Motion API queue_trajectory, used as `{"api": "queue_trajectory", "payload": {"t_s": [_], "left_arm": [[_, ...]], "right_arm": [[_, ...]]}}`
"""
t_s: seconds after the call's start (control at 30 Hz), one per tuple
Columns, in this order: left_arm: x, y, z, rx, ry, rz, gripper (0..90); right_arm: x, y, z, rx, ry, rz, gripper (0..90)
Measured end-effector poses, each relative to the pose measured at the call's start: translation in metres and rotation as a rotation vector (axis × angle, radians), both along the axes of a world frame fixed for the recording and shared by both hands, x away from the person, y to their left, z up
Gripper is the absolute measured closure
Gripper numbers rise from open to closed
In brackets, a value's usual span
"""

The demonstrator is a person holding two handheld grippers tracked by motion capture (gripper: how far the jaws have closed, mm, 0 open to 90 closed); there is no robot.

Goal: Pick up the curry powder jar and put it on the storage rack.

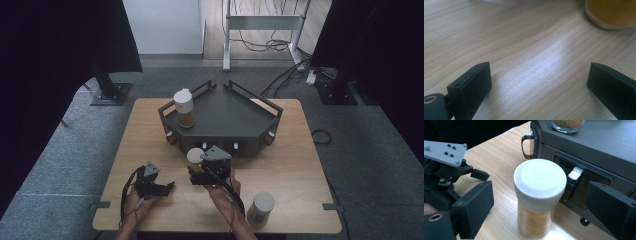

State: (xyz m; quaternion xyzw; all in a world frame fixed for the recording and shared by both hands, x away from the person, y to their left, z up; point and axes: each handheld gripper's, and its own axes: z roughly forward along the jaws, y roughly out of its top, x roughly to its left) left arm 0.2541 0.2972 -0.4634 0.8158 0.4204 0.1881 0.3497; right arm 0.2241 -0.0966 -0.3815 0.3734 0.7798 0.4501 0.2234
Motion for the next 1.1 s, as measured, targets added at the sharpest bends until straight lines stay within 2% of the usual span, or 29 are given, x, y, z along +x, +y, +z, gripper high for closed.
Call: {"api": "queue_trajectory", "payload": {"t_s": [0.2, 0.33, 0.6, 0.8, 0.93, 1.03, 1.1], "left_arm": [[0.000, 0.000, 0.000, 0.000, 0.001, -0.003, 5.1], [0.000, 0.000, 0.000, 0.000, 0.000, -0.003, 5.0], [0.000, 0.000, 0.000, 0.000, 0.001, -0.004, 5.0], [0.000, 0.000, 0.000, 0.001, 0.001, -0.006, 4.8], [0.000, 0.000, 0.000, 0.000, 0.001, -0.007, 4.8], [0.000, 0.000, 0.000, 0.001, 0.001, -0.007, 4.8], [0.000, 0.000, 0.000, 0.000, 0.001, -0.007, 4.8]], "right_arm": [[0.005, 0.015, -0.009, -0.009, -0.012, -0.013, 8.8], [0.007, 0.024, -0.013, -0.033, -0.020, -0.031, 9.4], [0.013, 0.033, -0.020, -0.027, -0.019, -0.058, 11.9], [0.014, 0.037, -0.027, -0.025, -0.036, -0.074, 18.4], [0.012, 0.036, -0.032, 0.000, -0.058, -0.085, 24.9], [0.014, 0.035, -0.033, 0.012, -0.057, -0.083, 31.2], [0.015, 0.034, -0.034, 0.025, -0.050, -0.080, 32.3]]}}
